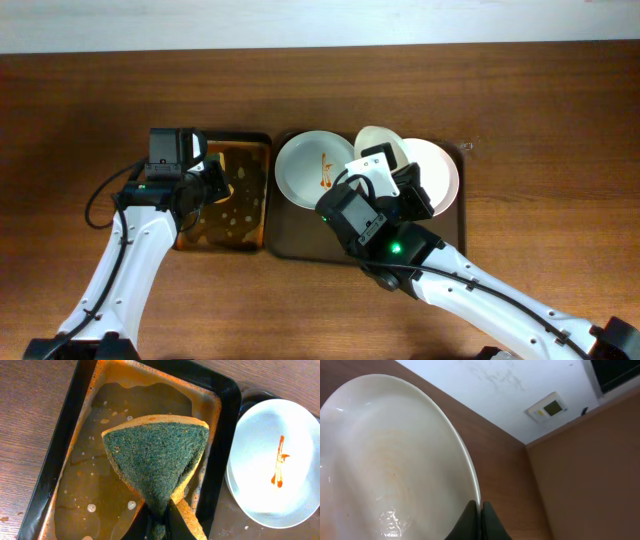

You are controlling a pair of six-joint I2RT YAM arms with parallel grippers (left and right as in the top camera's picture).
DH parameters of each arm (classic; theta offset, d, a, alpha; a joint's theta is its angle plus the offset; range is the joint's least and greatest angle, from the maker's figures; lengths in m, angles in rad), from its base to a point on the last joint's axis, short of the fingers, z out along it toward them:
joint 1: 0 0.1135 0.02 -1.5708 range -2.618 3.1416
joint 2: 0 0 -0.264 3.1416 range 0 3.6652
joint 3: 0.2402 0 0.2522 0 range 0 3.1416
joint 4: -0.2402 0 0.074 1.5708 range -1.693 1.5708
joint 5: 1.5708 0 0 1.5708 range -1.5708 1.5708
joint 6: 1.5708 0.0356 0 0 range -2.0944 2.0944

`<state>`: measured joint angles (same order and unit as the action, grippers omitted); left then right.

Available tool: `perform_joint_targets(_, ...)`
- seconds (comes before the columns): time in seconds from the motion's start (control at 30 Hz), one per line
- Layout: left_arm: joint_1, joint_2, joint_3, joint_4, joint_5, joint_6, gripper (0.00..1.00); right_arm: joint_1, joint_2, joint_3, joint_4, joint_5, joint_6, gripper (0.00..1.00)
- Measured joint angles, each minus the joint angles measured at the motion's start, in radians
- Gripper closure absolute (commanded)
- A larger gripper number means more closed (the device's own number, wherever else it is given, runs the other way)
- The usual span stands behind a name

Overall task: Clean dirty plates on tray and stack at the side
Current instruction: 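Lift the cleaned plate with the right gripper and place it right of the tray, then grip the rim of the left plate with the right gripper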

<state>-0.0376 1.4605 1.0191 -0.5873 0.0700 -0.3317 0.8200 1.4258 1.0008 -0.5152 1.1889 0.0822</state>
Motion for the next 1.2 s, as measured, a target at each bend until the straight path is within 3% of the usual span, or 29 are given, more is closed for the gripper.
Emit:
perform_joint_targets(0.13, 0.000, 0.000, 0.000, 0.000, 0.000, 0.000, 1.00, -0.049, -0.003, 0.004, -0.063, -0.107, 0.081, 0.96)
perform_joint_targets(0.27, 0.000, 0.000, 0.000, 0.000, 0.000, 0.000, 1.00, -0.272, -0.064, 0.005, -0.136, -0.363, 0.222, 0.96)
perform_joint_targets(0.43, 0.000, 0.000, 0.000, -0.003, 0.000, 0.000, 1.00, -0.746, -0.187, 0.017, -0.209, -0.731, 0.288, 0.96)
perform_joint_targets(0.6, 0.000, 0.000, 0.000, -0.004, 0.000, 0.000, 1.00, -1.197, -0.086, 0.017, -0.227, -1.014, 0.311, 0.96)
perform_joint_targets(0.7, 0.000, 0.000, 0.000, -0.004, 0.000, 0.000, 1.00, -1.343, 0.027, 0.017, -0.209, -1.130, 0.310, 0.96)
perform_joint_targets(0.83, 0.000, 0.000, 0.000, -0.008, 0.000, 0.000, 1.00, -1.447, 0.170, 0.017, -0.128, -1.261, 0.298, 0.93)
perform_joint_targets(0.9, 0.000, 0.000, 0.000, -0.010, 0.000, 0.000, 1.00, -1.460, 0.202, 0.016, -0.085, -1.300, 0.286, 0.63)
perform_joint_targets(0.93, 0.000, 0.000, 0.000, -0.011, 0.000, 0.000, 1.00, -1.460, 0.203, 0.017, -0.058, -1.331, 0.276, 0.59)
perform_joint_targets(1.1, 0.000, 0.000, 0.000, -0.012, 0.000, 0.000, 1.00, -1.384, 0.174, 0.021, -0.067, -1.609, 0.160, 0.57)
perform_joint_targets(1.2, 0.000, 0.000, 0.000, -0.014, 0.000, 0.000, 1.00, -1.166, 0.124, 0.032, -0.130, -1.682, 0.091, 0.57)
